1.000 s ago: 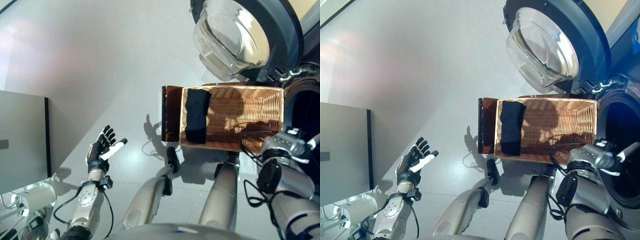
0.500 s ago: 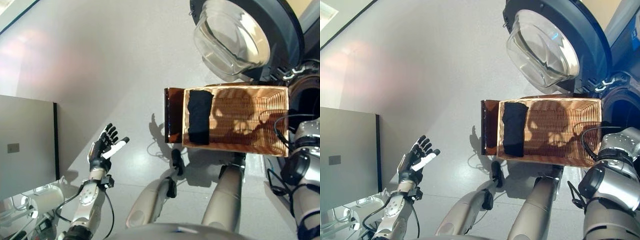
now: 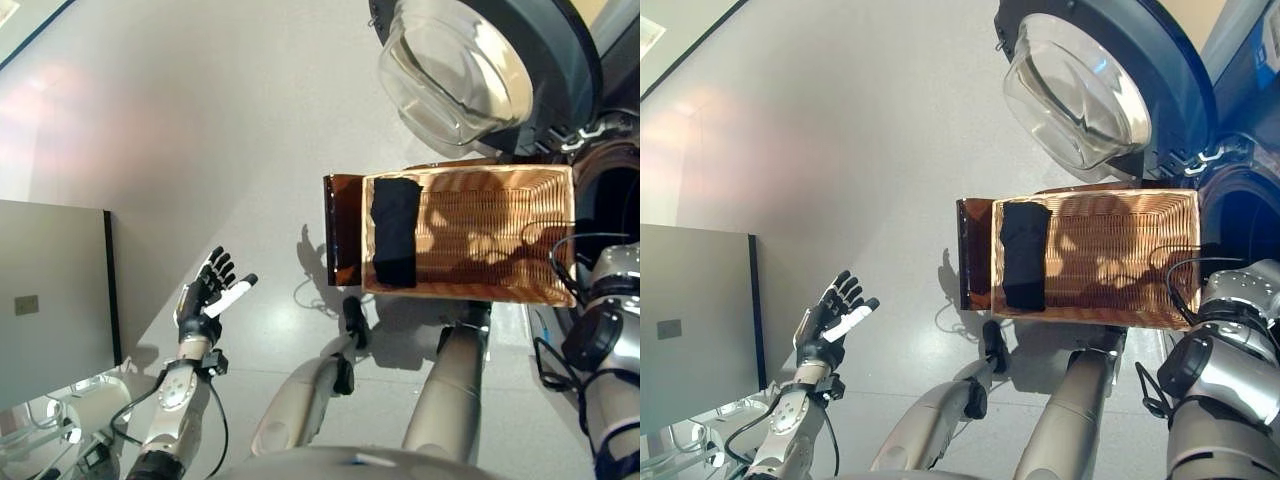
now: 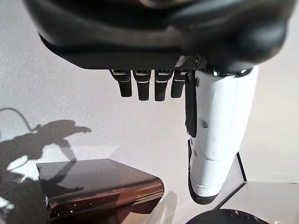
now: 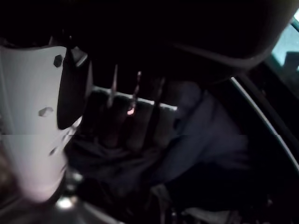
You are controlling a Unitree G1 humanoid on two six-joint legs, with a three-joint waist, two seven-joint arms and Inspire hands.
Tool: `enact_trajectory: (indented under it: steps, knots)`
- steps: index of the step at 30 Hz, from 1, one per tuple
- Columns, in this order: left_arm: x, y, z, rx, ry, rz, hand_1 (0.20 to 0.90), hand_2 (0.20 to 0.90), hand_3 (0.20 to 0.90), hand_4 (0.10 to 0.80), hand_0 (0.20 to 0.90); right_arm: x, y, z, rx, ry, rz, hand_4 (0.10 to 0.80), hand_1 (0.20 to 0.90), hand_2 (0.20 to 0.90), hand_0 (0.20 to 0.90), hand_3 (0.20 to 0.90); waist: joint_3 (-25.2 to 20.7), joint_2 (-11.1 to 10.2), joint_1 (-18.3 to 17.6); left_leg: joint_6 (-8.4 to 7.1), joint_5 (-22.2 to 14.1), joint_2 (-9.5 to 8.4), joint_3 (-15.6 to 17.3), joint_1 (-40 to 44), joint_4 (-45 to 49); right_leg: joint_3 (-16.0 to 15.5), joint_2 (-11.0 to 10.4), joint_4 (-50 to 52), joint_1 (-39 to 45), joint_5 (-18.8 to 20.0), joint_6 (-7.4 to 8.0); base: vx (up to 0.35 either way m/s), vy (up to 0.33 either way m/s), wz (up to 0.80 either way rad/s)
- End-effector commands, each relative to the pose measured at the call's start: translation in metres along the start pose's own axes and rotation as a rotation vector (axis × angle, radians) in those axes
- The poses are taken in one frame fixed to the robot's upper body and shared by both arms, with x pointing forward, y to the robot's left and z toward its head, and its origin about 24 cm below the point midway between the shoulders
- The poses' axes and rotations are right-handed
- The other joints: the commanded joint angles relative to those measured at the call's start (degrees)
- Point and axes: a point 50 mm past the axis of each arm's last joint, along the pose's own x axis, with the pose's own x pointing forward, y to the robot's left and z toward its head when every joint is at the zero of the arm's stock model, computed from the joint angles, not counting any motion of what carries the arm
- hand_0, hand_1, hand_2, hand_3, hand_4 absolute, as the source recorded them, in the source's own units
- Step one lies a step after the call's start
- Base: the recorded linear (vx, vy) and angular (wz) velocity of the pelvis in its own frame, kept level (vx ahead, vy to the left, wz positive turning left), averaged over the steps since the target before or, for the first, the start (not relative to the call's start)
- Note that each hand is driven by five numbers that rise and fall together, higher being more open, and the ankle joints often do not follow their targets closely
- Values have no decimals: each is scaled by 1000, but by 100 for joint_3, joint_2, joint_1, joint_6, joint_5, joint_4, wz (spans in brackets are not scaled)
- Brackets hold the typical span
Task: Pick up the clothes and place them into the washing machine
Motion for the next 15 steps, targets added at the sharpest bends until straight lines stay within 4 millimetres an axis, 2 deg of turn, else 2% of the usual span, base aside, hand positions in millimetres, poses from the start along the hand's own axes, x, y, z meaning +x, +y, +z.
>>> enact_trajectory:
  steps: [1, 2, 8, 10, 15]
  knots:
    - [-12, 36, 21, 38, -111, 112, 900, 900, 900, 800, 900, 5, 17, 28, -65, -169, 203, 800, 900, 900, 900, 900, -392, -88, -94, -593, -217, 500, -268, -385, 636, 349, 48, -112, 256, 759, -32, 37, -40, 1]
    - [-11, 36, 22, 41, -111, 107, 900, 900, 900, 800, 900, 6, 14, 24, -111, -158, 210, 800, 900, 900, 900, 900, -407, -111, -73, -599, -276, 510, -280, -340, 642, 334, 47, -78, 296, 674, -18, 7, -53, 2]
    - [-11, 37, 22, 36, -116, 109, 900, 900, 900, 800, 900, 5, -6, 3, -244, -70, 297, 800, 900, 900, 900, 900, -389, -236, -41, -618, -198, 544, -327, -263, 608, 266, 93, -170, 451, 753, -37, -6, -30, -2]
    - [-12, 39, 20, 34, -109, 119, 900, 900, 900, 800, 900, 6, -23, -4, -330, -43, 308, 800, 900, 900, 900, 900, -379, -307, -51, -631, -272, 564, -338, -193, 626, 224, 96, -185, 560, 678, -27, 20, -47, -5]
    - [-11, 37, 18, 33, -117, 118, 900, 900, 900, 800, 900, 6, -76, -25, -710, 36, 388, 800, 900, 900, 900, 900, -315, -511, -109, -652, -258, 620, -392, -75, 615, 93, 125, -369, 826, 732, -46, -17, -52, 2]
